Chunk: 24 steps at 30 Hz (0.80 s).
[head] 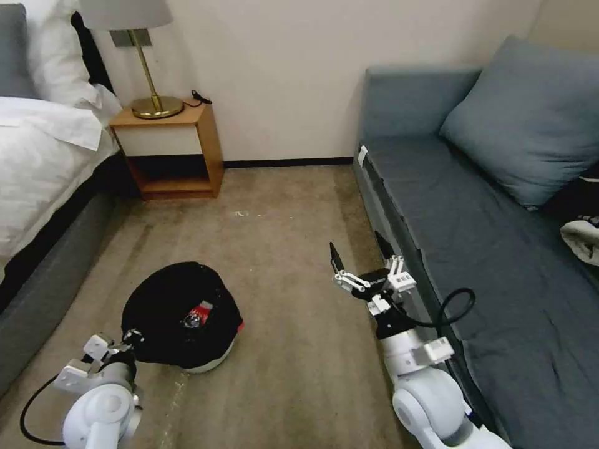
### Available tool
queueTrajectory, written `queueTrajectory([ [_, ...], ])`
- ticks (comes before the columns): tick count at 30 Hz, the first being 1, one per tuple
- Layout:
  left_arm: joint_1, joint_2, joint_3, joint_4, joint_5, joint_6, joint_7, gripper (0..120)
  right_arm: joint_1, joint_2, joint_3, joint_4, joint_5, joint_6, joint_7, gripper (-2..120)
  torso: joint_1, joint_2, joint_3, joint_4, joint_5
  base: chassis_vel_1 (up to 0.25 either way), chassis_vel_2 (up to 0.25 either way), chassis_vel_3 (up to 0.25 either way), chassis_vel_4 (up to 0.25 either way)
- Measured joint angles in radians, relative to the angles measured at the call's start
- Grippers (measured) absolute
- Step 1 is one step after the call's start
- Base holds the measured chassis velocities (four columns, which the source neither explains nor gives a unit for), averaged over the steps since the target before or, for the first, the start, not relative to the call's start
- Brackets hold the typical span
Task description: Pick up the trash bin, then pick up the garbage on the floor and place it into the trash bin.
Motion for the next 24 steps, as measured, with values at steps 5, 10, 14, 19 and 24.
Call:
queueTrajectory([
  [5, 0.017, -0.004, 0.013, -0.015, 0.027, -0.025, 0.000, 45, -0.036, 0.010, 0.016, 0.031, -0.006, -0.008, 0.007, 100, 0.000, 0.000, 0.000, 0.0000, -0.0003, 0.000, 0.000, 0.000, 0.000],
  [10, 0.063, -0.004, 0.027, -0.101, 0.093, -0.086, 0.053, 65, -0.055, 0.010, 0.044, 0.046, -0.006, -0.013, 0.017, 100, 0.000, 0.000, 0.000, 0.0001, 0.0000, 0.000, 0.000, 0.000, 0.000],
  [14, 0.085, 0.000, 0.031, -0.160, 0.156, -0.142, 0.088, 78, -0.066, 0.017, 0.048, 0.051, -0.012, -0.014, 0.020, 100, 0.000, 0.000, 0.000, 0.0000, 0.0002, 0.000, 0.000, 0.000, 0.000],
  [19, 0.149, 0.009, 0.037, -0.231, 0.379, -0.325, 0.273, 98, -0.100, 0.051, 0.065, 0.079, -0.058, -0.028, 0.045, 100, 0.000, 0.000, 0.000, 0.0001, 0.0002, 0.000, 0.000, 0.000, 0.000],
  [24, 0.238, 0.015, 0.066, -0.289, 0.599, -0.466, 0.449, 100, -0.177, 0.093, 0.158, 0.073, -0.174, -0.014, -0.007, 100, 0.000, 0.000, 0.000, 0.0002, -0.0001, 0.000, 0.000, 0.000, 0.000],
])
